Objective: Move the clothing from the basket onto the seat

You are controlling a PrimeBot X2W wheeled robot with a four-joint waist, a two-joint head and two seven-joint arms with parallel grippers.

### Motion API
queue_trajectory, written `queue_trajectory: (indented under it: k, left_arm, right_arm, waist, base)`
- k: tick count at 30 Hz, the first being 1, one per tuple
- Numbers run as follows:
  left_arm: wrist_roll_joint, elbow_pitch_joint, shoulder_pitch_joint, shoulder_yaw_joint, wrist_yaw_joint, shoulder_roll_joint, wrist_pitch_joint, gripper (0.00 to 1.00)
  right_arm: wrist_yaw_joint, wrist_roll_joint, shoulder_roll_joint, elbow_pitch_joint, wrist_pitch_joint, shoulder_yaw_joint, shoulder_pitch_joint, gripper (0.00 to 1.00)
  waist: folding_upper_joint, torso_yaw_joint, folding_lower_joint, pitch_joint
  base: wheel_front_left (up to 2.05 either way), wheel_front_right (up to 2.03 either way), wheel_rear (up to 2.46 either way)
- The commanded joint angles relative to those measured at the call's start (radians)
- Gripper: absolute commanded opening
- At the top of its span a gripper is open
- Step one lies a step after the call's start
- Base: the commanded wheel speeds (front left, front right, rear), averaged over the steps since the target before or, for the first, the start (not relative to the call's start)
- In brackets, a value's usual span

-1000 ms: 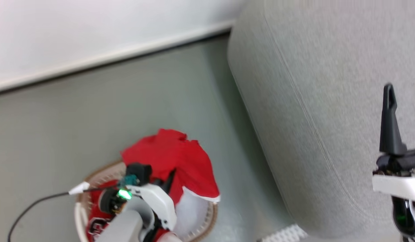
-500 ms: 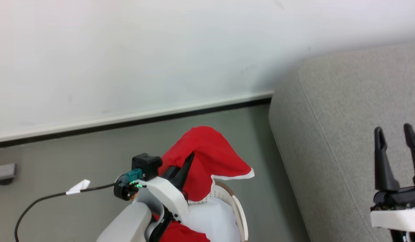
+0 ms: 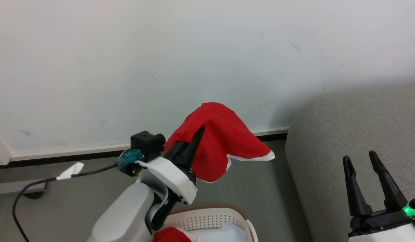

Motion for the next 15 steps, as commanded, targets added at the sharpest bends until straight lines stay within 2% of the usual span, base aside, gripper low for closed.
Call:
queue_trajectory:
  k: [1,8,15]
  left_arm:
    - [-0.008,-0.013,-0.005,0.003,0.003,0.008,0.003,0.00]
    - [-0.018,-0.113,0.015,-0.009,0.024,0.016,0.046,0.00]
    - [-0.024,-0.151,0.026,-0.021,0.032,0.016,0.066,0.00]
  right_arm:
    - [-0.002,0.006,-0.001,0.002,0.000,0.003,0.014,1.00]
    - [-0.002,0.001,-0.014,0.005,0.000,0.039,0.025,1.00]
    - [-0.002,-0.009,-0.028,0.017,0.000,0.100,-0.009,1.00]
  waist:
    - [-0.0001,0.003,0.0003,-0.001]
    - [-0.0001,0.014,0.0003,-0.005]
    - [-0.0001,0.028,0.0003,-0.006]
  base:
    - [0.00,0.00,0.00]
    - [0.00,0.00,0.00]
    - [0.00,0.00,0.00]
